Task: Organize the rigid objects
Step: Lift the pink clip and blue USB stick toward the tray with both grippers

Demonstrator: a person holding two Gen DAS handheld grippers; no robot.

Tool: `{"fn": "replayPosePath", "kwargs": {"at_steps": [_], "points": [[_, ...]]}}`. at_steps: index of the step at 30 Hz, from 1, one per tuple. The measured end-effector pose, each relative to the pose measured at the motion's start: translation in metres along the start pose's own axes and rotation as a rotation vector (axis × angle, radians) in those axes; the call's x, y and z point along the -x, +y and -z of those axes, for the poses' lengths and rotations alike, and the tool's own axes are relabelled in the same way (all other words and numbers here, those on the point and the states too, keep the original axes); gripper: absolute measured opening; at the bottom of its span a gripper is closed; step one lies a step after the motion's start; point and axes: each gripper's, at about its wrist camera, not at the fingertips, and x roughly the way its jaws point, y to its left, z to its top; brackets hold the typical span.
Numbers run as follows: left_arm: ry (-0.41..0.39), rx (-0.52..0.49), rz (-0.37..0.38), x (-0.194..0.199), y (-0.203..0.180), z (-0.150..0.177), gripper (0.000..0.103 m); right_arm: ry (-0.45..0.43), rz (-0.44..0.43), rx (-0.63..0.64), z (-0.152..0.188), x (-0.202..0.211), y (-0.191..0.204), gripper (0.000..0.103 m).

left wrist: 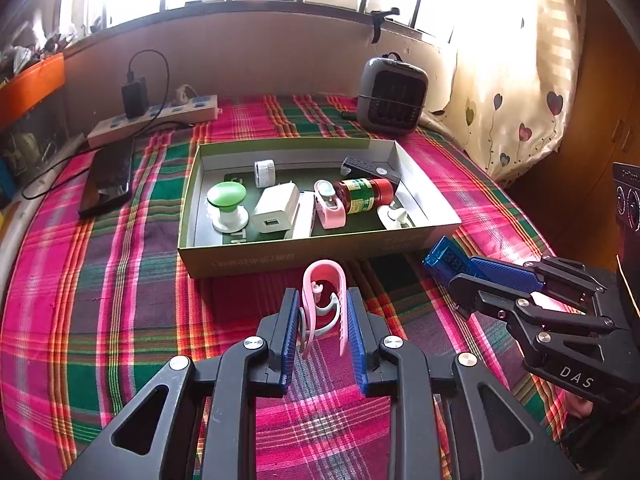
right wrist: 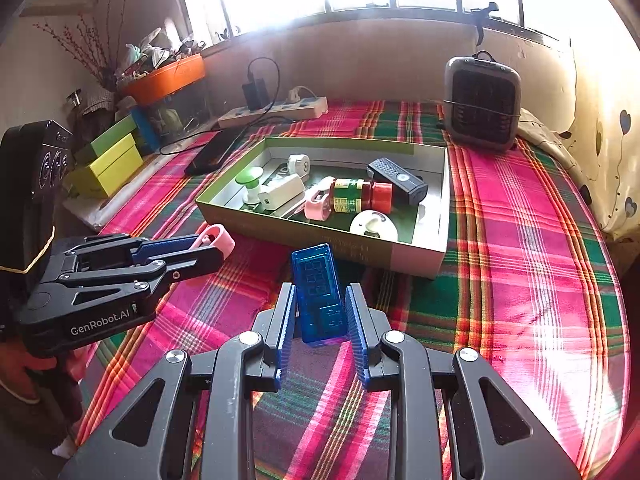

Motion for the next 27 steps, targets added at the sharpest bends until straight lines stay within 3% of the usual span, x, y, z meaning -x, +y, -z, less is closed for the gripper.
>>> {"fn": "replayPosePath", "kwargs": {"at_steps": [27], "points": [[-0.021,-0.019,-0.011,-0.01,0.009,-0.033,0.022,-0.03,0.015,-0.011,-0.033,-0.008,-0.014,0.026]]}}
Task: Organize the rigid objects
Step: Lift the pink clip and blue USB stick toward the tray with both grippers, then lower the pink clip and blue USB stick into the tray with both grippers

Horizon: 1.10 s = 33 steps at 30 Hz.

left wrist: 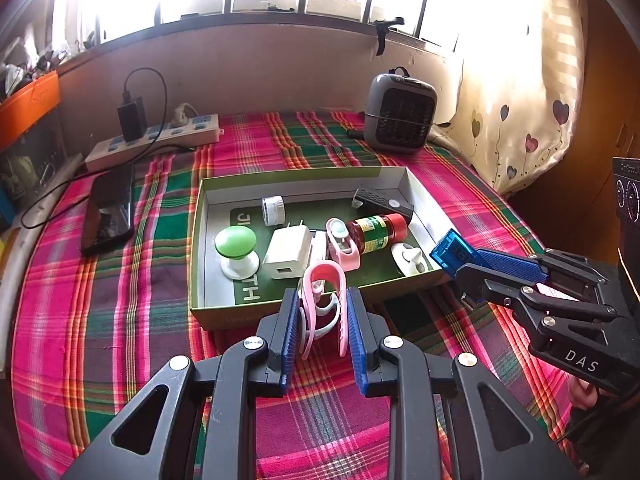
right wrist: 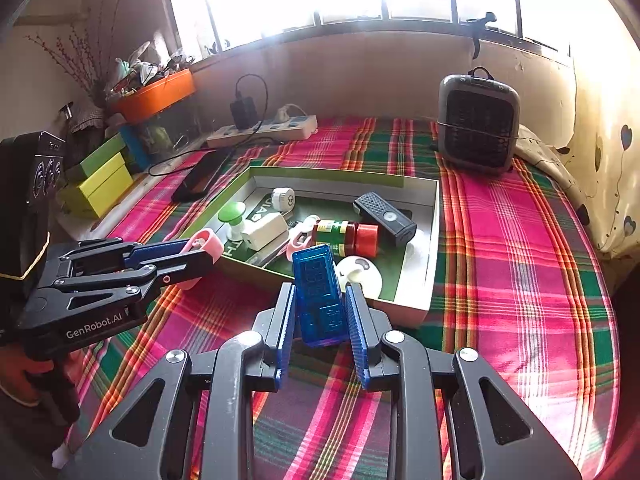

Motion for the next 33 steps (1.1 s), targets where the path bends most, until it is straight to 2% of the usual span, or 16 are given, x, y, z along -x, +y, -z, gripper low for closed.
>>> {"fn": "replayPosePath", "kwargs": {"at_steps": [18,33], "points": [[0.014,0.007,-0.005,-0.021,0.009,-0.011,0.022,0.005,0.017,-0.011,-0.03,-0.027,-0.016,0.026],[0.02,0.027,-0.025,-0.032,0.022,-0.021,0.022,0.046,-0.013,-0.019,-0.058,-0.065,-0.02,0.027]]}}
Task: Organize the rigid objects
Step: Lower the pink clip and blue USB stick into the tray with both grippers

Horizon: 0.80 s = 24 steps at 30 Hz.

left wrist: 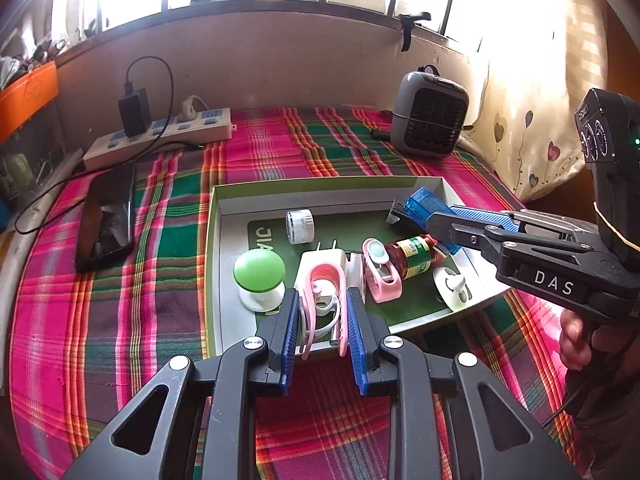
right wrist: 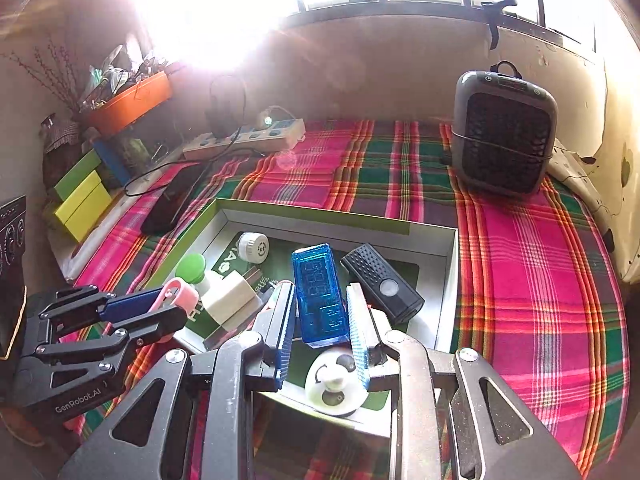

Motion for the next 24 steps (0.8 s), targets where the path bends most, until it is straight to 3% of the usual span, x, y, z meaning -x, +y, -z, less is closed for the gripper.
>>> {"fn": "replayPosePath", "kwargs": {"at_steps": [24], "points": [[0.01,0.019,-0.022,-0.022,0.022,-0.016,0.022,0.065,-0.015,0.041,-0.025,-0.05,0.002,0.026]]}}
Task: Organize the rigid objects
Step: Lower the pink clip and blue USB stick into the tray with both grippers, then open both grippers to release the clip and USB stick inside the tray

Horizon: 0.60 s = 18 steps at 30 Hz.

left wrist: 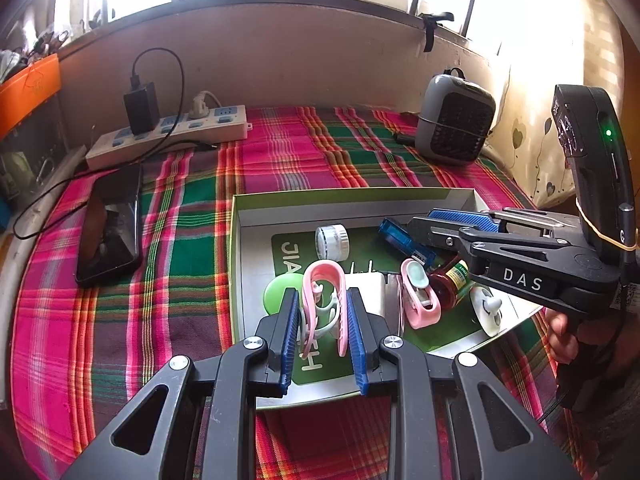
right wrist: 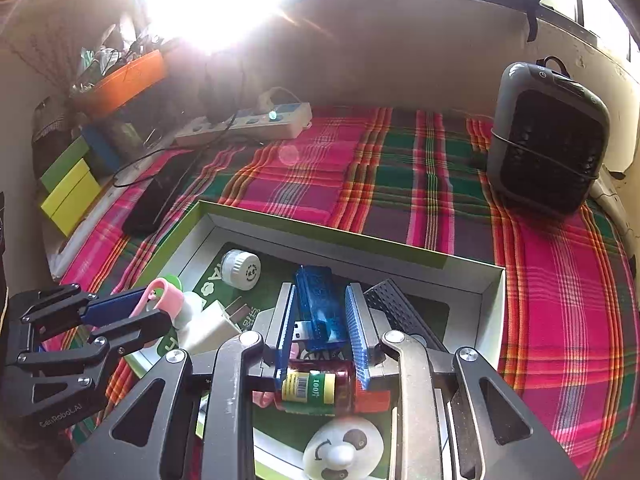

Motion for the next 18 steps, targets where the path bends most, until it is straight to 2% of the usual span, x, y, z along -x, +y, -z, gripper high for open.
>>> {"fn": "replayPosePath", "kwargs": {"at_steps": [18], "points": [[-0.009,-0.002,-0.004,-0.01,0.004,-0.011,0.022,0.023,-0.001,0.013,0.0,-0.015,0.004,0.026]]}}
